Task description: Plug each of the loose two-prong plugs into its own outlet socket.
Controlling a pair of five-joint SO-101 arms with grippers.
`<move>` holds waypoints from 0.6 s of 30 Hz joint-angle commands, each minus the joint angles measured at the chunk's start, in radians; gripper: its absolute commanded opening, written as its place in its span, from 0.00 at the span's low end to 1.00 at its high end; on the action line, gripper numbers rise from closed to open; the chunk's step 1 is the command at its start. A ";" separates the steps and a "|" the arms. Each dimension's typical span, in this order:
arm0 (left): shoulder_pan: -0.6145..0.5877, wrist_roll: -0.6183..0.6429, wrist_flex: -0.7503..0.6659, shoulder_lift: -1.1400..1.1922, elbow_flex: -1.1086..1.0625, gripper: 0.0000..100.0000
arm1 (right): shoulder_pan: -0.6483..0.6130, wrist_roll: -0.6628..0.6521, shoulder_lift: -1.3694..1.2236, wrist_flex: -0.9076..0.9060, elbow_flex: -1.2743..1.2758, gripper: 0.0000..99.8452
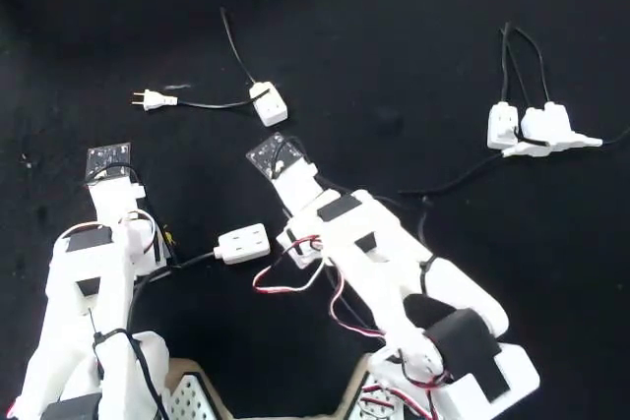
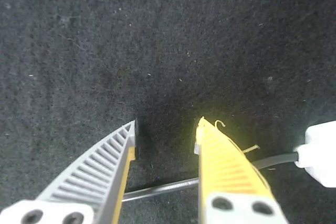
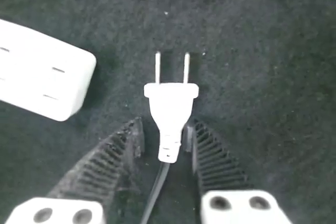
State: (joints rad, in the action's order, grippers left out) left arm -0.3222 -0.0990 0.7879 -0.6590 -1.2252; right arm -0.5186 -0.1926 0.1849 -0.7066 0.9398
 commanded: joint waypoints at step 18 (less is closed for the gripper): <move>-0.007 0.000 -0.018 -0.034 0.008 0.19 | -0.014 -0.003 -0.035 0.057 -0.085 0.15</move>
State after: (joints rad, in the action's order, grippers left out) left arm -0.3222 -0.0990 0.7879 -0.6590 -1.2252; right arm -0.5232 -0.1926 0.1527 -0.6805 0.9091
